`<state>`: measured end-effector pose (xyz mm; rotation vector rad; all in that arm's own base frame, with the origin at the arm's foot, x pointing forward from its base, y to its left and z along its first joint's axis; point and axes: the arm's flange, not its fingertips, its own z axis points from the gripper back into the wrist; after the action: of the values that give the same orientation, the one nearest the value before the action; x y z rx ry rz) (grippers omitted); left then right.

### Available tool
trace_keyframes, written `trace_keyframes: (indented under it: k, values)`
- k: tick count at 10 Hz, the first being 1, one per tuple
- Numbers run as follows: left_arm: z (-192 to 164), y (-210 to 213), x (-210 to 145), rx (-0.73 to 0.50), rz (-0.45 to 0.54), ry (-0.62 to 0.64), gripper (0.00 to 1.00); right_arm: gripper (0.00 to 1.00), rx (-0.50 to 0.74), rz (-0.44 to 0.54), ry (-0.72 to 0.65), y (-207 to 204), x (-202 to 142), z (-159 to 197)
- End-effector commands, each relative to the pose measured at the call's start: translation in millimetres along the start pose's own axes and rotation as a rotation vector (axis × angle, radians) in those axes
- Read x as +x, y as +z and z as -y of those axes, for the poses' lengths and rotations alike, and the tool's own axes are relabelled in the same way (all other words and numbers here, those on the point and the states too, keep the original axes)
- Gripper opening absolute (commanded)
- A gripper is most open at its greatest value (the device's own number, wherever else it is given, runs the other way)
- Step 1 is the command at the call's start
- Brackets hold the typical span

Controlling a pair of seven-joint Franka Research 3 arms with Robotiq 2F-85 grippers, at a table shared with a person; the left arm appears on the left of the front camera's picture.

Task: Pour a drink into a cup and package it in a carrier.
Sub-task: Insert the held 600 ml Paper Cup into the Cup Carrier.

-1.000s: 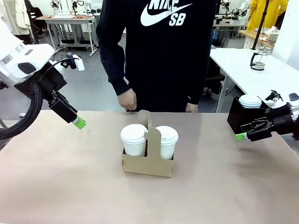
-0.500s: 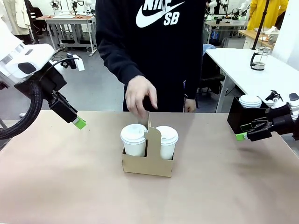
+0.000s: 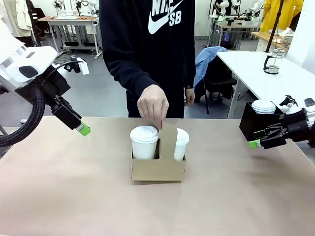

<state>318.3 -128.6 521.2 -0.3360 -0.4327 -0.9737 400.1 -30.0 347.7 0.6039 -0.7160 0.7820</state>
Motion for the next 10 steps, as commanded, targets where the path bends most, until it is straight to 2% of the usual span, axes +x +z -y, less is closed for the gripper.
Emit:
trace_keyframes:
  k: [1, 10]
  values:
    - [-0.7, -0.4, -2.1, 0.001, -0.008, -0.008, 1.00, 1.00, -0.015, -0.007, 0.003, 0.7, 0.4, 1.2]
    - [-0.7, -0.4, -2.1, 0.001, -0.008, -0.008, 1.00, 1.00, -0.015, -0.007, 0.003, 0.7, 0.4, 1.2]
